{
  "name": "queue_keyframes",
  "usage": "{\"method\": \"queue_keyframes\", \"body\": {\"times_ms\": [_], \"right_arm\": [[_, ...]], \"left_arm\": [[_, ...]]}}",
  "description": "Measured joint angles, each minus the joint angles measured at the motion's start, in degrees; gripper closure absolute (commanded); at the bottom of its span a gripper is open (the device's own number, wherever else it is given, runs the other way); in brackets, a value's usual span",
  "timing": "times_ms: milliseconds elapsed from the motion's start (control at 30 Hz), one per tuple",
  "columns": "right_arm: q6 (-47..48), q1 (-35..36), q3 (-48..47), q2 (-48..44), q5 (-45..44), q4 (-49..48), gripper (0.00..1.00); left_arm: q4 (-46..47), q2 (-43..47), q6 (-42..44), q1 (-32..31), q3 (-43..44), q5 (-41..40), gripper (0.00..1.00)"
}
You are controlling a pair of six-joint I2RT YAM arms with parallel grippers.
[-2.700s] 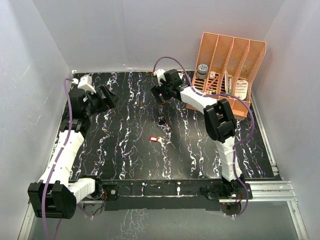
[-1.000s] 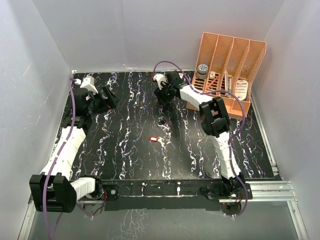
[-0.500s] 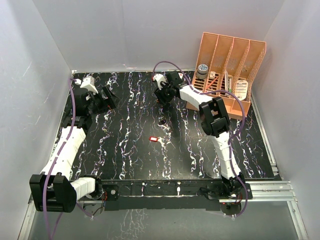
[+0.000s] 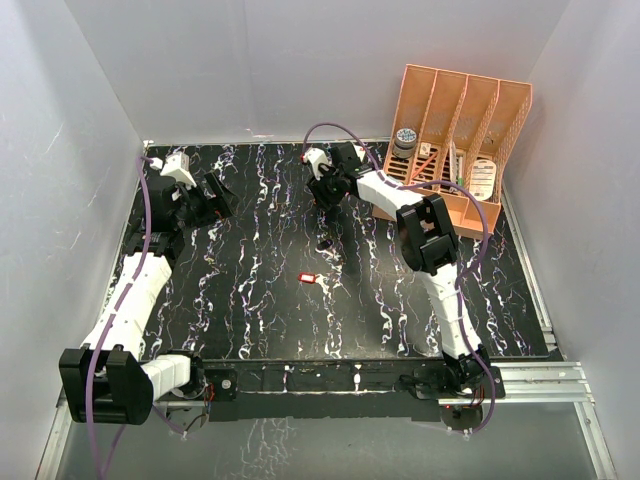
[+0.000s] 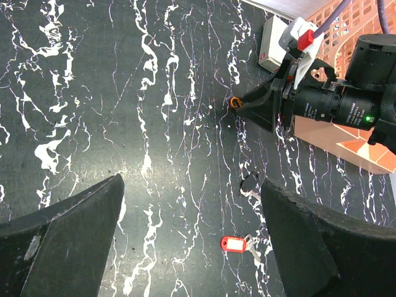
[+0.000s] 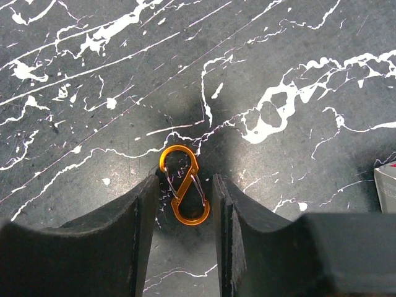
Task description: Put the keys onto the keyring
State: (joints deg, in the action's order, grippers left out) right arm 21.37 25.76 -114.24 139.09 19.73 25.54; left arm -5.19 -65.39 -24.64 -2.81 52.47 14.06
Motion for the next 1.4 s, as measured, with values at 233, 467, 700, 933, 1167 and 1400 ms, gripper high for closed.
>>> {"method": "queue_keyframes", "body": {"times_ms": [233, 467, 700, 933, 1167, 1400], "right_arm": [[0.26, 0.09, -0.85, 0.31, -0.28, 0.63, 0.99], [0.24, 0.11, -1.51, 0.57, -0.37, 1.11, 1.00], [0.17, 0.11, -1.60, 0.59, -0.33, 1.25, 1.00], [-3.23, 0.04, -1.07, 0.55, 0.94, -0.33, 1.00], [-12.83, 0.09, -0.39, 0.28, 3.10, -2.51, 1.00], [-23.89, 0.11, 0.17, -3.06, 3.80, -5.33, 1.00]], "left_arm": [[0.00, -0.04, 0.17, 0.00, 0.00, -0.09, 0.09], [0.00, -0.07, 0.17, 0.00, 0.00, -0.11, 0.09], [0.00, -0.09, 0.20, 0.00, 0.00, -0.15, 0.08], [0.00, -0.09, 0.20, 0.00, 0.00, -0.20, 0.08], [-0.02, -0.09, 0.20, 0.00, 0.00, -0.20, 0.08], [-0.07, 0.13, 0.15, 0.00, 0.00, -0.17, 0.08]]}}
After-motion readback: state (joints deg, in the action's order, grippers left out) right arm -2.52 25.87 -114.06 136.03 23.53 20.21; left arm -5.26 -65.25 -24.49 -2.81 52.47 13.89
